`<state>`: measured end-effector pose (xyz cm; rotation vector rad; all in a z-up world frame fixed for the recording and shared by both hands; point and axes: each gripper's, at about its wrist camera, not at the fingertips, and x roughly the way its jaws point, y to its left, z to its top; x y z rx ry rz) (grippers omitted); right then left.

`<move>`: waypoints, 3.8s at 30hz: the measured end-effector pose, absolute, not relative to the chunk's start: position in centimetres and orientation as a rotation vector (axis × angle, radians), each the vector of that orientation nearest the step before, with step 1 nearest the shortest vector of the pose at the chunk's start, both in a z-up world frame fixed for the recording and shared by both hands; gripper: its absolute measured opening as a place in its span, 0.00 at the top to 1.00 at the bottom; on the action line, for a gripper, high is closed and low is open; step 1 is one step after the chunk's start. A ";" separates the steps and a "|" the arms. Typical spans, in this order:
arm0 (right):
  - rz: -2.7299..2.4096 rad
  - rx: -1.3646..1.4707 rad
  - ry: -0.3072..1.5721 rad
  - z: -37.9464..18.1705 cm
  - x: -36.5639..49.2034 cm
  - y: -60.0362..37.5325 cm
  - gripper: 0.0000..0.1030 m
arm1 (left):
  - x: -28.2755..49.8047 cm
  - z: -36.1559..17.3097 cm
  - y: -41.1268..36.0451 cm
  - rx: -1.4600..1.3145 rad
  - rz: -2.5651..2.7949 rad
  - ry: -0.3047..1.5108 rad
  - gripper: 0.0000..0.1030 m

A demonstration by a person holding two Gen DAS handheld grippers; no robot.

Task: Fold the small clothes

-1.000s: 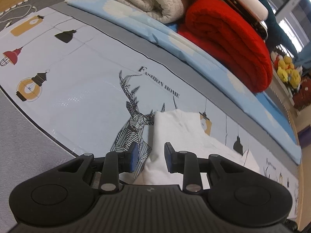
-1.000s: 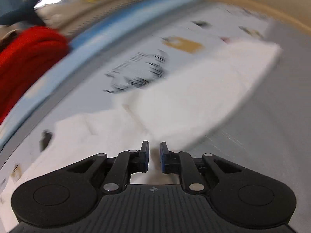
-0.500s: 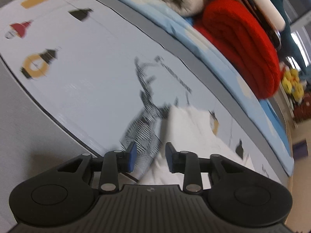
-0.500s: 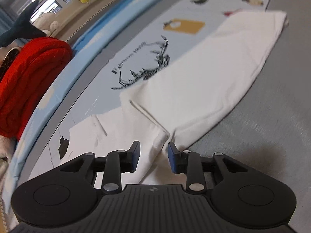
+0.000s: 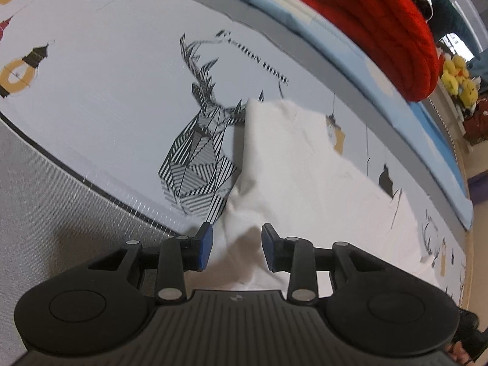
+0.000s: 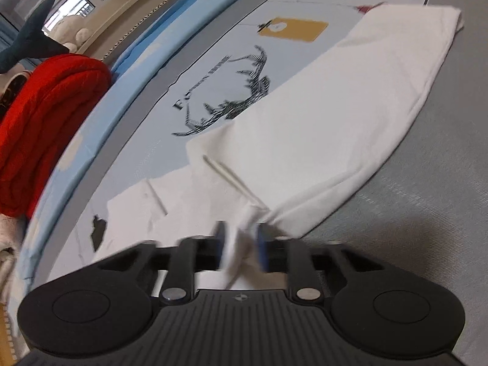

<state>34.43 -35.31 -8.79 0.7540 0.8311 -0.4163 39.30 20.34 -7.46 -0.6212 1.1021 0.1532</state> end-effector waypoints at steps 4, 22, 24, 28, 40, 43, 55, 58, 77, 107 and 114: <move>-0.441 0.719 0.753 -6.9 33.7 -35.1 1.00 | 39.3 -7.5 19.9 -0.588 0.144 1.105 0.62; -0.381 0.798 0.991 -10.3 34.8 -34.2 0.68 | 38.6 -5.7 20.2 -0.457 0.301 1.068 0.89; -0.378 0.798 0.982 -10.2 34.6 -34.3 0.70 | 38.7 -4.6 19.5 -0.446 0.270 1.017 0.88; -0.361 0.785 0.921 -9.4 34.2 -34.3 0.99 | 39.1 -5.1 18.7 -0.477 0.182 1.042 0.88; -0.522 0.737 0.888 -8.4 33.5 -34.4 0.76 | 39.5 -5.8 19.2 -0.501 0.206 1.069 0.72; -0.503 0.595 0.739 -5.4 33.4 -33.2 0.75 | 39.7 -6.1 19.1 -0.514 0.206 1.090 0.72; -0.390 0.699 0.966 -9.4 35.1 -33.3 0.71 | 39.6 -5.5 17.2 -0.475 0.158 1.076 0.72; -0.403 0.702 0.963 -9.4 34.8 -33.7 0.71 | 39.7 -5.5 17.0 -0.470 0.152 1.077 0.72; -0.348 0.615 0.780 -5.5 34.4 -33.8 0.70 | 39.9 -4.7 14.9 -0.403 0.106 1.054 0.69; -0.422 0.624 0.609 -3.1 30.8 -43.4 0.70 | 39.9 -3.2 11.6 -0.299 0.042 1.004 0.54; -0.658 0.717 0.517 -3.7 27.2 -53.8 0.70 | 40.5 -3.8 10.5 -0.283 0.028 1.015 0.54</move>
